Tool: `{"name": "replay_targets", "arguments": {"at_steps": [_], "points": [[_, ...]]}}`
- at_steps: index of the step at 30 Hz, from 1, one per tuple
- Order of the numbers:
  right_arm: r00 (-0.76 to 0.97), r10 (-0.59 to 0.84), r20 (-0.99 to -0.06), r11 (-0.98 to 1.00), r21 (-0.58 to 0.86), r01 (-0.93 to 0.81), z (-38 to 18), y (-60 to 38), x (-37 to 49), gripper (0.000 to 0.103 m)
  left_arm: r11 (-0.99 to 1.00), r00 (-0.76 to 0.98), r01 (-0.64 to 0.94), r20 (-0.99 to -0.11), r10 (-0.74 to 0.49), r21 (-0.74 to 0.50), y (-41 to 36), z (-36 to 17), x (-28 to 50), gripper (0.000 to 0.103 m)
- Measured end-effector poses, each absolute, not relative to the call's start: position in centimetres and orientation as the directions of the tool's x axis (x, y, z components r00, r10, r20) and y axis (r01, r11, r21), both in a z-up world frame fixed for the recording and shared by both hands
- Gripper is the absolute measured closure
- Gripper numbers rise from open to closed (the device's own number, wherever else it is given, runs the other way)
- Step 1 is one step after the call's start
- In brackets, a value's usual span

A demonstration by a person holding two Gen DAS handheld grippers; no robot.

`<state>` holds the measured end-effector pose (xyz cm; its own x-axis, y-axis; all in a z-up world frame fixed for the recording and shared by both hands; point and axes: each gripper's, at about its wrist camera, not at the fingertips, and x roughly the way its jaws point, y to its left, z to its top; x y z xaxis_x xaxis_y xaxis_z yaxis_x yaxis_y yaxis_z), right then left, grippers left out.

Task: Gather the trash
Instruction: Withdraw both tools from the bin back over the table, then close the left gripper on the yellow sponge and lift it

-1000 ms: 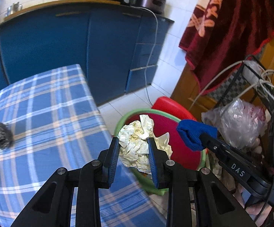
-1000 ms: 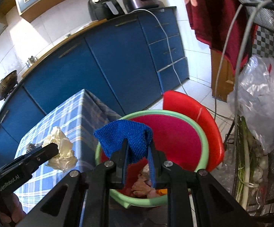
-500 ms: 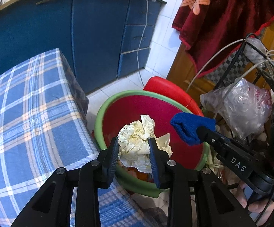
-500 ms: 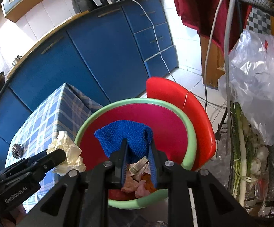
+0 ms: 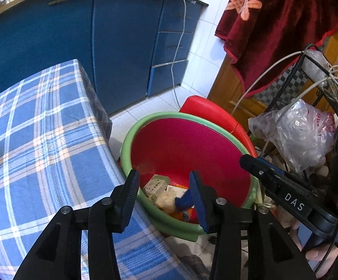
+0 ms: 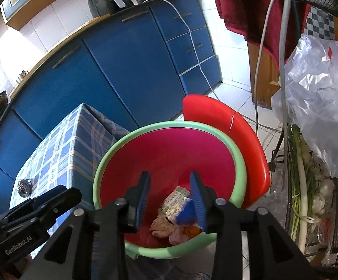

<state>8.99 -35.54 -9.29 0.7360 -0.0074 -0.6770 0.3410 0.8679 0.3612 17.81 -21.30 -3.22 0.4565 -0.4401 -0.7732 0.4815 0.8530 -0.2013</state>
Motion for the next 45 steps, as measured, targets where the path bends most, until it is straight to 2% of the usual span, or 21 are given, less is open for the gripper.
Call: {"name": "replay_targets", "arguments": {"at_steps": [13,33,40,45], "points": [[0.769,0.041,-0.638,0.896,0.365,0.255,-6.8,-32.2,8.8,0.057,0.903,0.551,0.378,-0.734,-0.397,-0.205,-15.4,-0.7,16.3,0.057],[0.777,0.225,-0.587,0.942,0.336,-0.019,-2.9,-20.0,10.9,0.049,0.975,0.686,0.077,-0.699,-0.202,-0.207,-0.2,1.4,13.9,0.057],[0.762,0.266,-0.591,0.944,0.32,-0.083,-2.5,-16.4,11.7,0.046,0.976,0.699,-0.067,-0.708,-0.103,-0.209,4.8,0.7,13.7,0.049],[0.747,0.286,-0.6,0.943,0.313,-0.11,-2.8,-14.7,12.3,0.045,0.954,0.697,-0.206,-0.717,-0.012,-0.216,8.0,-0.3,14.3,0.036]]}}
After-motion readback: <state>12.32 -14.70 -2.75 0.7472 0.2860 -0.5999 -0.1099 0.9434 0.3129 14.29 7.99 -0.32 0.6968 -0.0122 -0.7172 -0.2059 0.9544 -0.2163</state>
